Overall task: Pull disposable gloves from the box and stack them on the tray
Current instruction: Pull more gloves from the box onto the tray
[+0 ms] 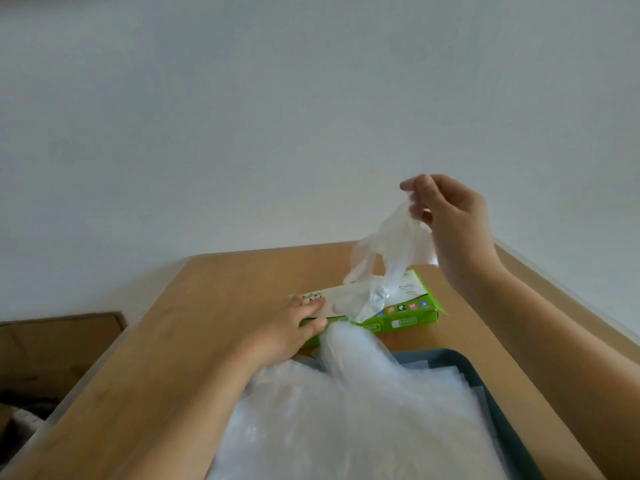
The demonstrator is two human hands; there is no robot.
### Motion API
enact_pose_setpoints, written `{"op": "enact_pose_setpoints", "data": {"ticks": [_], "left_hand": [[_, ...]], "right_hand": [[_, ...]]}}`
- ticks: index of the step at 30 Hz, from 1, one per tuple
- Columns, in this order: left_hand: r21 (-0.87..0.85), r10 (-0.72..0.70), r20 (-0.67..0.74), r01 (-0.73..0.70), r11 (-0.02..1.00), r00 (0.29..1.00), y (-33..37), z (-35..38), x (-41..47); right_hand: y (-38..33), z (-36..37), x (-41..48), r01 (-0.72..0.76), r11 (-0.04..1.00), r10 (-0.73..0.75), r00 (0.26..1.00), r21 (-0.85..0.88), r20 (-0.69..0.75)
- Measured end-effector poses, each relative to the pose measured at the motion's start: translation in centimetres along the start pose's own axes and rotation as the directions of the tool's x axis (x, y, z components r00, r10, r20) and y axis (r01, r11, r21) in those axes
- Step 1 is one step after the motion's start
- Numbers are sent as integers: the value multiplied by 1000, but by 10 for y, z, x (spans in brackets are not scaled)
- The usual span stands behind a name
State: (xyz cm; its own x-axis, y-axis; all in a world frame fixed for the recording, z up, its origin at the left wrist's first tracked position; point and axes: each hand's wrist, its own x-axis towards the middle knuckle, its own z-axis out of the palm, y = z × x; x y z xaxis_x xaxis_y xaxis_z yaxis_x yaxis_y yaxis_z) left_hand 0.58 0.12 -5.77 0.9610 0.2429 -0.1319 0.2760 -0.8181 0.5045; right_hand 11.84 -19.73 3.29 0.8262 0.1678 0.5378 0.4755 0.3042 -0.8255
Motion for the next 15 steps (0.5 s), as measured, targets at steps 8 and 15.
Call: {"op": "enact_pose_setpoints", "data": {"ticks": [8, 15], "left_hand": [[-114, 20, -145, -36, 993, 989, 17, -19, -16], [-587, 422, -79, -385, 712, 903, 100, -57, -84]], "right_hand": [[-70, 2, -22, -62, 982, 124, 925, -181, 358], [-87, 2, -46, -10, 914, 260, 783, -406, 566]]}}
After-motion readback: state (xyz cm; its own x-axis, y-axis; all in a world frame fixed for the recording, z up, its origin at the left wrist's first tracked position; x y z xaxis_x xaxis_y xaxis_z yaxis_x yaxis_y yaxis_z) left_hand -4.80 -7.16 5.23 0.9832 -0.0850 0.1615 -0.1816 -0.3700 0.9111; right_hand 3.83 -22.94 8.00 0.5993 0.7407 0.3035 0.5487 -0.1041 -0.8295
